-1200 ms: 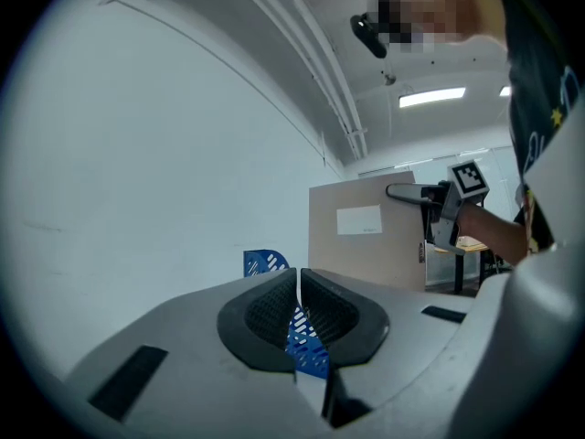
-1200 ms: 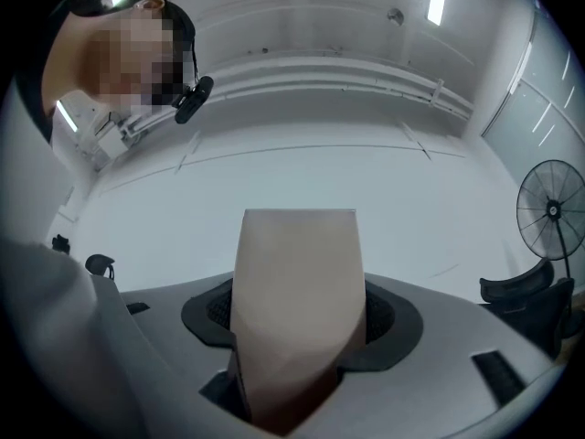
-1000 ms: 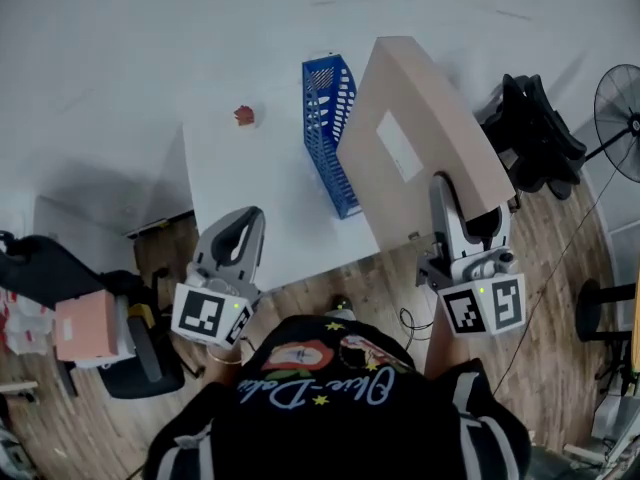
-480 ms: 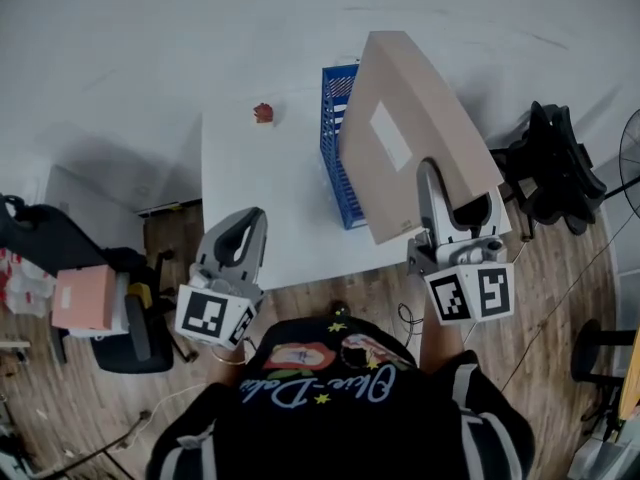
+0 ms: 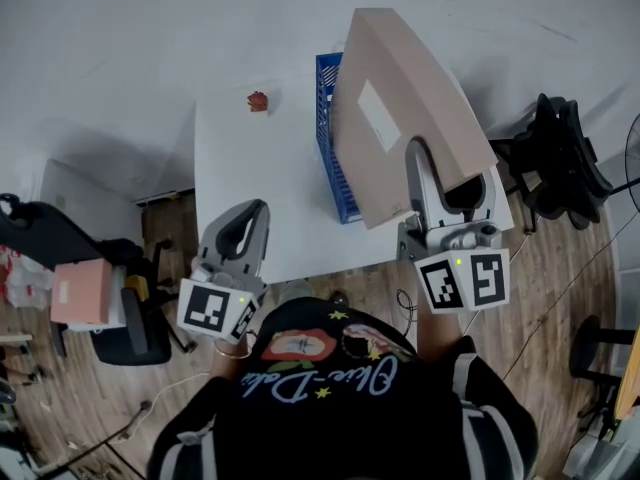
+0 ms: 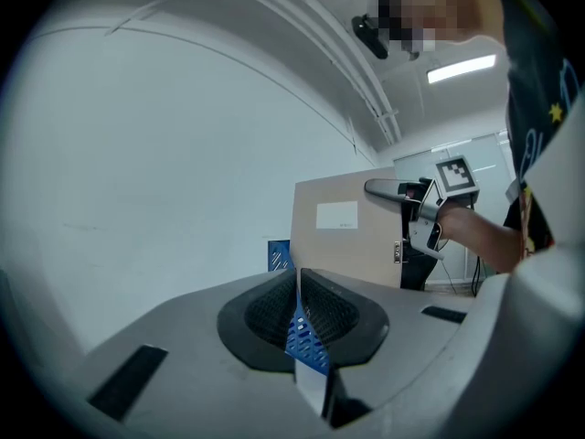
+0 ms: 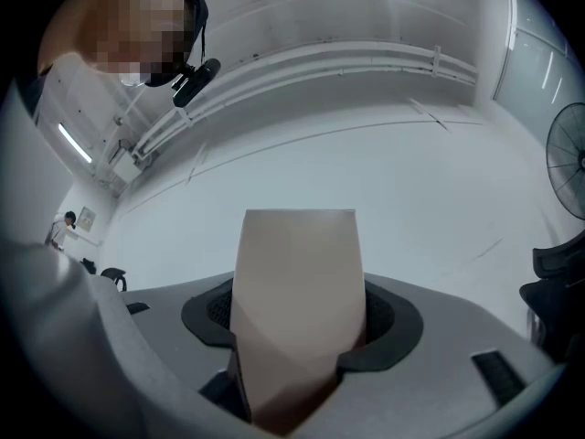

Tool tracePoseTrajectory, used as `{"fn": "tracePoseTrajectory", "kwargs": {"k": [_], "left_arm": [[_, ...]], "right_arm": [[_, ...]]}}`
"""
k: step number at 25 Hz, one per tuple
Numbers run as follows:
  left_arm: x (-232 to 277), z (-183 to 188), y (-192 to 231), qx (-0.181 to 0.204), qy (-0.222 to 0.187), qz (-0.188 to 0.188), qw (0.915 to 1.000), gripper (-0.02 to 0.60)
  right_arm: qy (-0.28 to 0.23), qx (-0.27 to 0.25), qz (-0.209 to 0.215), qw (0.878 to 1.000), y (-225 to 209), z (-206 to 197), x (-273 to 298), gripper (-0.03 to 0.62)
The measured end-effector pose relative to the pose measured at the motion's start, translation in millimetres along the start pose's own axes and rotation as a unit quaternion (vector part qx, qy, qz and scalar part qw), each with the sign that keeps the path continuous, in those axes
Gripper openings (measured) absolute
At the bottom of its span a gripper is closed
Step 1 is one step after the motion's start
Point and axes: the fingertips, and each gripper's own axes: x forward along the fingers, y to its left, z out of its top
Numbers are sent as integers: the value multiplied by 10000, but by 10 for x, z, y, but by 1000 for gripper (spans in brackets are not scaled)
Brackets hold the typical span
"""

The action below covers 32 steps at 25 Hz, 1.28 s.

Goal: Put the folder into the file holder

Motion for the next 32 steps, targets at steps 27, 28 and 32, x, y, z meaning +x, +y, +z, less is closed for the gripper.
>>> {"fn": "tracePoseTrajectory", "kwargs": {"k": [27, 28, 32], "left_arm": [[509, 84, 575, 15, -88, -789, 9968, 14], [496, 67, 597, -23, -59, -768, 9970, 14], [471, 32, 655, -46, -30, -741, 9972, 14]], "right_arm": [[328, -406, -478, 9975, 220, -396, 565, 272], [346, -430, -470, 9974, 235, -410, 573, 272], [370, -449, -472, 9972, 257, -441, 590, 272]]}}
